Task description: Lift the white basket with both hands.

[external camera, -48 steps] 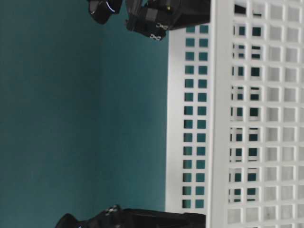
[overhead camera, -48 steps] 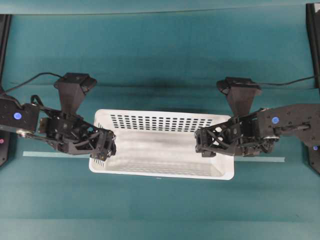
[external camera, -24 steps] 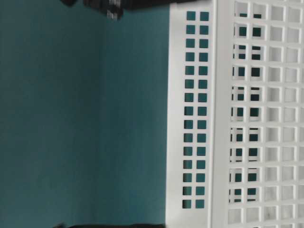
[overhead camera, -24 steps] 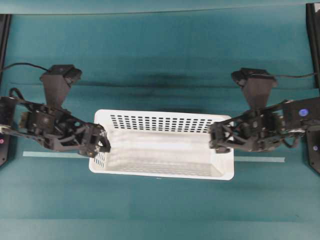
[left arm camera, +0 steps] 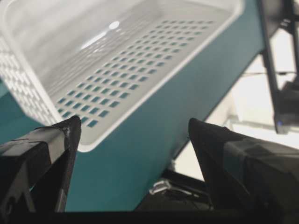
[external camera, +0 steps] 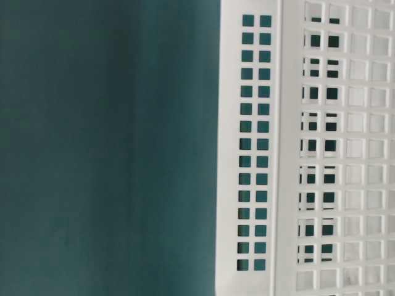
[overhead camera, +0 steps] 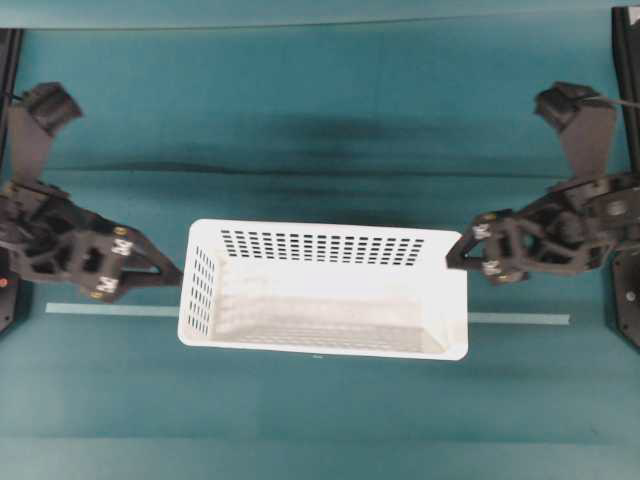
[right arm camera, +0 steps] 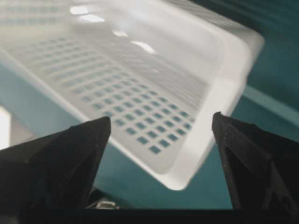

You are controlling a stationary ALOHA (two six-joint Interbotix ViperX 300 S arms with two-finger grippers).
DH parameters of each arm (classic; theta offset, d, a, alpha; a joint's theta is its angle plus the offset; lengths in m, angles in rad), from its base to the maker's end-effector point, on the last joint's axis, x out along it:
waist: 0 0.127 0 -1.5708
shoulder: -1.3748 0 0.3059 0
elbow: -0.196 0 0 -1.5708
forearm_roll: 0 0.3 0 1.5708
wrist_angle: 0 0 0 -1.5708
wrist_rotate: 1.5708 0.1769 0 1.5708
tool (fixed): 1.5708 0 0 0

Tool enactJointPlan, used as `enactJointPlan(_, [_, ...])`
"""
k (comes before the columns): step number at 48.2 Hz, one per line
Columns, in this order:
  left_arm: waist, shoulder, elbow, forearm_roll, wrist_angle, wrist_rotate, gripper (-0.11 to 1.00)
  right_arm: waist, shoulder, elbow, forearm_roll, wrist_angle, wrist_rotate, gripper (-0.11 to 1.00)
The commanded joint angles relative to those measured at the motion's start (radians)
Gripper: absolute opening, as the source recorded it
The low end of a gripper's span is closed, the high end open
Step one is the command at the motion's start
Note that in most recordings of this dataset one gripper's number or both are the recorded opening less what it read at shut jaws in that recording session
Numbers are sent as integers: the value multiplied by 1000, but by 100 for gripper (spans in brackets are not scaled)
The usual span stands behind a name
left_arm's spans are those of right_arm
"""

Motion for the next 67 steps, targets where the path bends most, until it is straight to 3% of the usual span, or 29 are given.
enactJointPlan(1, [0, -43, -2, 2, -26, 46, 93, -6, -58, 18, -6, -98, -67, 92])
enactJointPlan(8, [-2, -94, 12, 2, -69, 138, 93, -15, -153, 52, -8, -207, -192, 92])
enactJointPlan(27, [0, -192, 28, 3, -91, 492, 93, -17, -319, 107, -17, -259, -598, 92])
enactJointPlan(39, [0, -265, 52, 3, -91, 655, 93, -17, -408, 153, -17, -348, -810, 92])
enactJointPlan(49, [0, -319, 69, 3, -92, 749, 91, -17, -469, 181, -17, -365, -873, 92])
enactJointPlan(67, [0, -334, 100, 2, -92, 758, 91, -17, -495, 198, -17, -362, -870, 92])
